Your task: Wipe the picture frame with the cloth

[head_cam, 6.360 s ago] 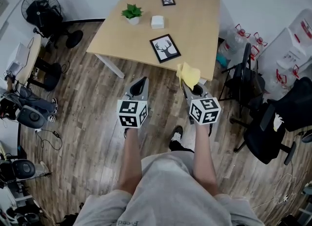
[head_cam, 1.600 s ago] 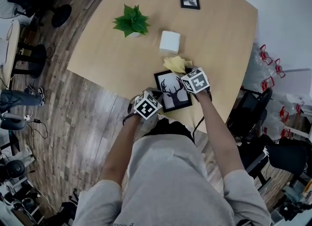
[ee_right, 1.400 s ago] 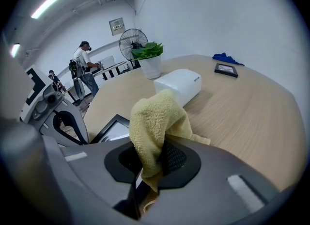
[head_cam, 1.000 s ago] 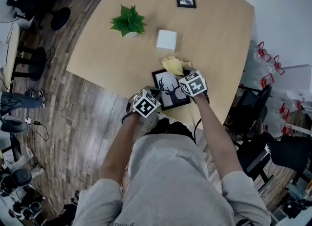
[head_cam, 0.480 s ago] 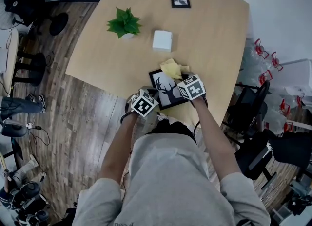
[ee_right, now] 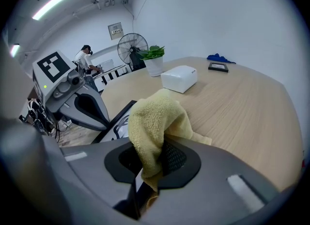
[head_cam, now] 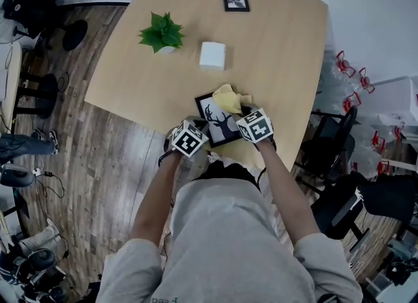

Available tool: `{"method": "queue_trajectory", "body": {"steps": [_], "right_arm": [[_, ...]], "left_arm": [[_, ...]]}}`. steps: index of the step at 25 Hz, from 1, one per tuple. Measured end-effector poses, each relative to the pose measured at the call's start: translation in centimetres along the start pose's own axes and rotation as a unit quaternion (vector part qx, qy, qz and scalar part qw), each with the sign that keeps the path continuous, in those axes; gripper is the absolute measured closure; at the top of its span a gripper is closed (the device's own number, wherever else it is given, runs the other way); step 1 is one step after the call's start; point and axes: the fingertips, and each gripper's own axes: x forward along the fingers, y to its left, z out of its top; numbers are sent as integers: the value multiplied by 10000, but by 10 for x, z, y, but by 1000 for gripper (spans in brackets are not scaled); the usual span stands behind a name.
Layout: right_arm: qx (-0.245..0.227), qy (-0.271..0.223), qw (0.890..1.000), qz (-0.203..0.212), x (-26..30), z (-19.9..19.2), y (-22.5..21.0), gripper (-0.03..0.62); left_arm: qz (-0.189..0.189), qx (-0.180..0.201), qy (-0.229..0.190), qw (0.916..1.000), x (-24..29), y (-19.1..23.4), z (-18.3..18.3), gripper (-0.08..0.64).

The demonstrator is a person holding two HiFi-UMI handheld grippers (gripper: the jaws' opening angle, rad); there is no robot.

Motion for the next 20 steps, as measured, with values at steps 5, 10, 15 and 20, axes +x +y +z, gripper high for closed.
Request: {"method": "queue_trajectory", "body": {"steps": [5, 10, 15, 20], "right_arm": [[-31, -9, 10000, 4, -6, -8, 3, 543], [-69, -2, 10000, 47, -13, -19, 11, 543], [-97, -36, 9999, 29, -19, -28, 14, 543], [-76, -44, 10000, 39, -24, -37, 19, 543]], "left_arm": [[74, 109, -12, 9999, 1, 0, 1, 508], [64, 91, -1, 9999, 1, 0, 0, 508], [121, 182, 6, 9998, 2, -1, 0, 508], [153, 168, 22, 9997, 2, 0, -1, 508]]}}
